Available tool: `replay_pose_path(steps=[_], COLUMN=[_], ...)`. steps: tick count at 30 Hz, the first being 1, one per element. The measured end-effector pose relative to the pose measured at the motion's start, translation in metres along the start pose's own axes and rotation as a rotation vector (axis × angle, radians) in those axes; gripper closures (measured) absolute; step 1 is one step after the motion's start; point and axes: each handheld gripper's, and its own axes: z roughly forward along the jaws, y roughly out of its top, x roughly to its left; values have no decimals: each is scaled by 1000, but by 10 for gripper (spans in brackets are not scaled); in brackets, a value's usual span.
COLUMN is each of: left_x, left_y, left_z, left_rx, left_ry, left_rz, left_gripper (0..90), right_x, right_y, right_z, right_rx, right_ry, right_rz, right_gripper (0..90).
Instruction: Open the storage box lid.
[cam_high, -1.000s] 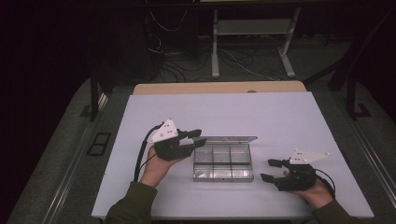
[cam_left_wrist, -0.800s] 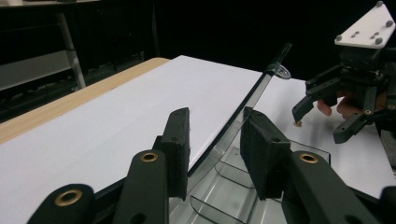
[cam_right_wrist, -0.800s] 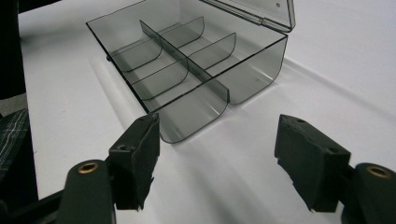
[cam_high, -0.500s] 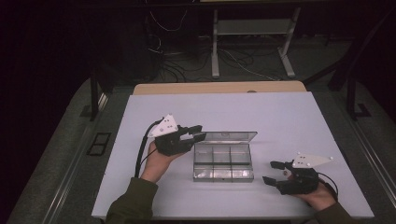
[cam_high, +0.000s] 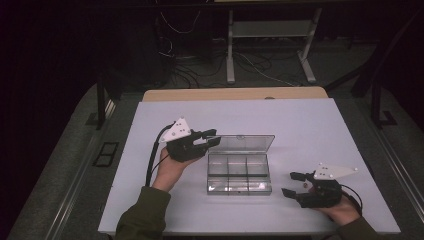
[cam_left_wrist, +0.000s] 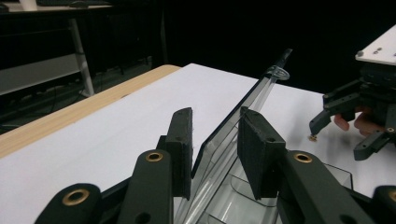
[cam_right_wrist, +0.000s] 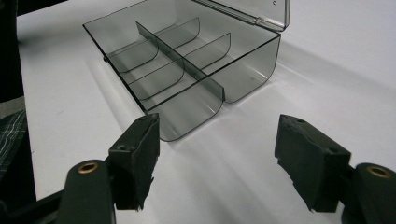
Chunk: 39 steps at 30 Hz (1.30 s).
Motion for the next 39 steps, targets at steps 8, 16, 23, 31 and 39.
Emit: replay_pose_path(steps=[8, 16, 23, 31, 39], left_x=[6, 12, 19, 26, 35], left_y=[5, 8, 10, 11, 12], left_z=[4, 8, 12, 17, 22], left_rx=[10, 14, 17, 22, 30], left_ry=[13, 26, 35, 44, 54], left_rz=[-11, -9, -15, -19, -30], left_gripper=[650, 655, 662, 666, 666], right_x=[-1, -1, -2, -2, -2], right_y=[0, 0, 0, 0, 0], right_z=[-1, -1, -1, -2, -2], right_rx=[0, -6, -9, -7, -10], right_ry=[-2, -6, -7, -7, -9], right_rz=[3, 10, 2, 6, 2], right_gripper=[305, 306, 306, 307, 308])
